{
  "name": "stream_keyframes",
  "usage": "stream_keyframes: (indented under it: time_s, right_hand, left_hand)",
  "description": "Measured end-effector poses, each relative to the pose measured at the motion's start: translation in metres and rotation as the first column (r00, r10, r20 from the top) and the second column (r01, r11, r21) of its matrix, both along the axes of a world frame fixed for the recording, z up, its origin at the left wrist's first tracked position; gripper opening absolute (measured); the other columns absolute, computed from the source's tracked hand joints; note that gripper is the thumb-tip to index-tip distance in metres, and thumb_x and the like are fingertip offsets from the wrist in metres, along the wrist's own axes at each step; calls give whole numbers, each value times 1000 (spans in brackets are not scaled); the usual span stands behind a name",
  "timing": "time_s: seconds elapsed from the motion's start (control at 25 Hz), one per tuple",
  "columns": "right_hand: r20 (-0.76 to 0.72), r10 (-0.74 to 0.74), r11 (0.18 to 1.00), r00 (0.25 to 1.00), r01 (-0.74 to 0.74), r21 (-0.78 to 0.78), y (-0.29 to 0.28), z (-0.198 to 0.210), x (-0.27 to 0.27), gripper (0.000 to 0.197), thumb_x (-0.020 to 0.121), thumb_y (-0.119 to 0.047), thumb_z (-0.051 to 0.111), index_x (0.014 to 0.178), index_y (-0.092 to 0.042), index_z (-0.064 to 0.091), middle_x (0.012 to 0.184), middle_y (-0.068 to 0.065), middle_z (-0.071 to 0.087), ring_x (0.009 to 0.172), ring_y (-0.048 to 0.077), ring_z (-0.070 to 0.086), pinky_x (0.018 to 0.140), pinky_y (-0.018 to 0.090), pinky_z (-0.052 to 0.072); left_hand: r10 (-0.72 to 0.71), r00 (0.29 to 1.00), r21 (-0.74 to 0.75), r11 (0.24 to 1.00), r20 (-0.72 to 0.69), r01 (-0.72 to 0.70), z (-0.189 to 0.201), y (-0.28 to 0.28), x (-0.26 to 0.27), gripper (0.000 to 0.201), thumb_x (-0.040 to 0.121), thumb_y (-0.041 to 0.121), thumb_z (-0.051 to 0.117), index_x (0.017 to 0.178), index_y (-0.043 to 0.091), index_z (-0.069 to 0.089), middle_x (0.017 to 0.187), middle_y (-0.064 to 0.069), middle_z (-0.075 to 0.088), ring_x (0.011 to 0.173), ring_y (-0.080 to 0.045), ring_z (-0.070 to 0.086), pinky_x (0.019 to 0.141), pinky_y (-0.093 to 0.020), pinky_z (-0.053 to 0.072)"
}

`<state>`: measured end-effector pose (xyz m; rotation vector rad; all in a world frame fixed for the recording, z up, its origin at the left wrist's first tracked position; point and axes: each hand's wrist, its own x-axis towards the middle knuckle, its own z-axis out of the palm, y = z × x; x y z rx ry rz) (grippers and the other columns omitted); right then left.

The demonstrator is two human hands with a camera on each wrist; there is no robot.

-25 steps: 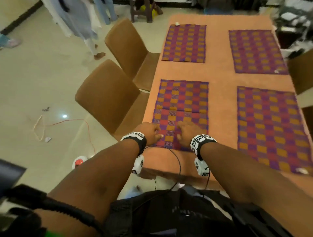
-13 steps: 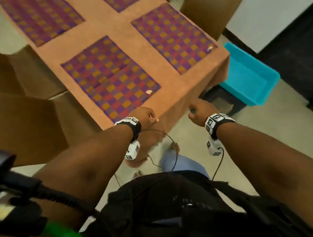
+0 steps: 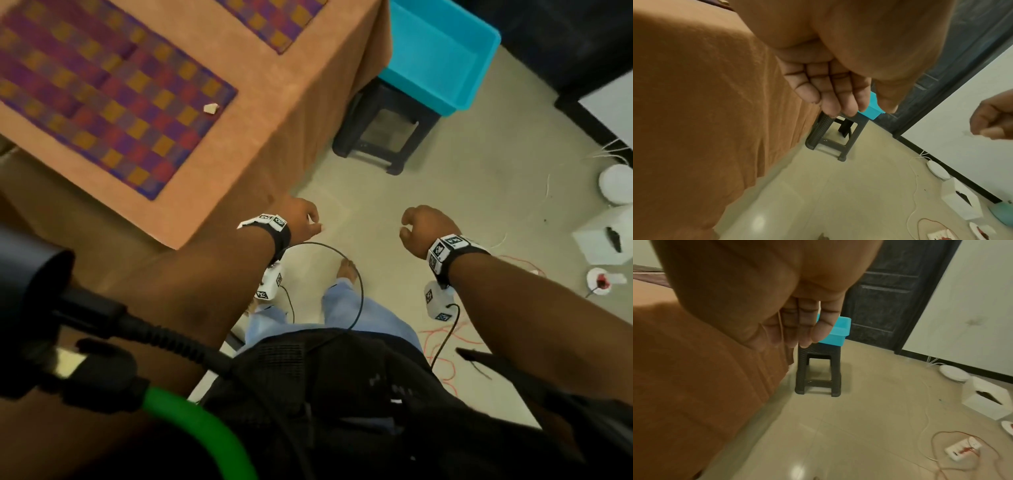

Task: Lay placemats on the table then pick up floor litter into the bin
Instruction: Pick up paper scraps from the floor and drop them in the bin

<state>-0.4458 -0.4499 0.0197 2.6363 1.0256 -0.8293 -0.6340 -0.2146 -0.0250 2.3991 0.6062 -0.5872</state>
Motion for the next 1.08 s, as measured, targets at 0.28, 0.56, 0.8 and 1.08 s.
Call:
stream_keyframes:
  time_s: [0.28, 0.56, 0.8, 1.08]
  right_hand:
    - [-113, 521, 851, 846, -505, 147, 125, -28, 14, 30, 91, -37, 57, 115, -21, 64, 118, 5, 64, 107, 27, 61, 86, 35, 47]
    - [-210, 929, 321, 306, -946, 38, 175, -53, -40, 39, 91, -41, 55, 124, -21, 64, 126, 8, 66, 114, 31, 61, 95, 35, 50]
    - [-259, 964, -11, -62, -980, 196, 148, -59, -158, 41, 83, -41, 58, 118, -22, 65, 125, 7, 64, 110, 31, 61, 95, 37, 49]
    - [-303, 876, -364, -377, -926, 99, 86, -86, -226, 41, 90, -42, 59, 125, -20, 60, 126, 7, 61, 116, 27, 57, 98, 37, 47]
  left_hand:
    - [507, 853, 64, 862, -128, -503, 11, 0, -58, 26, 82, 60, 64, 87, 34, 64, 85, 10, 63, 82, -18, 62, 70, -28, 44]
    - [998, 58, 108, 57, 9, -993, 62, -109, -175, 22, 80, 55, 70, 82, 33, 70, 88, 11, 69, 86, -14, 64, 77, -27, 50]
    - [802, -584, 118, -596, 124, -794, 83, -267, -259, 28, 85, 49, 71, 90, 21, 75, 92, 1, 71, 85, -19, 63, 75, -24, 44]
    - [547, -837, 77, -834, -27, -547, 32, -435, -252, 25, 86, 51, 71, 85, 26, 70, 74, 10, 64, 67, -8, 59, 60, -22, 42]
